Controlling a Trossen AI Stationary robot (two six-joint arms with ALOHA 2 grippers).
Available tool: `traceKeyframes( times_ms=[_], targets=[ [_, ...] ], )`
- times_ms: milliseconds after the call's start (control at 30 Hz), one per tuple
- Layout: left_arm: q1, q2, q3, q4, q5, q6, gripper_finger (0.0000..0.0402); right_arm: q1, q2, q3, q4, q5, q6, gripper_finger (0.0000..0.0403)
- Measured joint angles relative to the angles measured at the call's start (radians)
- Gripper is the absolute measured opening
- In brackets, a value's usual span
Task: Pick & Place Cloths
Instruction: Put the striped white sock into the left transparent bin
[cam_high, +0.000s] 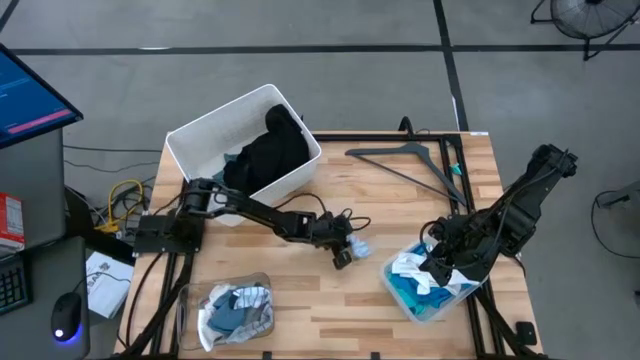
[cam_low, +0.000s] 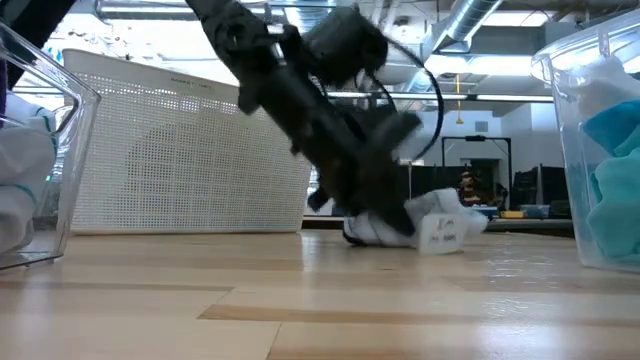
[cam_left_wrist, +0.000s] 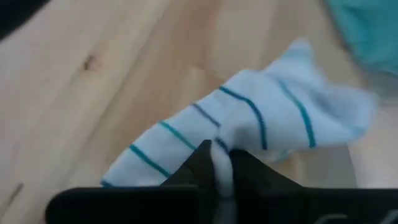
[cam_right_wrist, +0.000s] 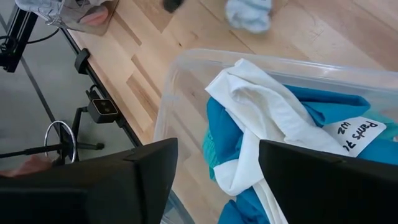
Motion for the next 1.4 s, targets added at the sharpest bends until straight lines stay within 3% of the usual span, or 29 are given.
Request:
traceKeyframes(
  times_ms=[233, 467, 633, 733, 833, 1033, 1200, 1400],
  targets=[
    [-0.051, -0.264, -0.001, -0.058, 0.053, 0.050, 0.0001, 0.000, 0.000, 0.000, -0.002, 0.002, -0.003, 0.0214],
    [-0.138, -0.639, -0.001, -0.424, 0.015, 0.078, 0.0000, 0.000, 0.000, 0.000, 0.001, 0.002, -0.002, 0.0206],
    [-0.311, -0.872, -0.001, -0.677, -0.012, -0.065, 0.0000, 0.000, 0.000, 0.000, 0.028, 0.005, -0.002, 0.0201],
    [-0.461, -0.946, -0.001, -0.758, -0.132, -0.223, 0.0000, 0.000, 0.000, 0.000, 0.036, 0.029, -0.002, 0.0198],
    [-0.624, -0.952, -0.001, -0.819, -0.270, -0.375, 0.0000, 0.000, 0.000, 0.000, 0.048, 0.061, -0.002, 0.0195],
    [-0.829, -0.860, -0.055, -0.836, -0.359, -0.663, 0.0000, -0.002, 0.000, 0.000, 0.049, 0.120, 0.001, 0.0194],
    [-0.919, -0.763, -0.162, -0.840, -0.355, -0.869, 0.0000, -0.002, 0.000, 0.000, 0.048, 0.138, 0.003, 0.0192],
    [-0.943, -0.673, -0.309, -0.836, -0.249, -1.106, 0.0000, -0.008, 0.000, 0.000, 0.048, 0.138, 0.000, 0.0187]
  ],
)
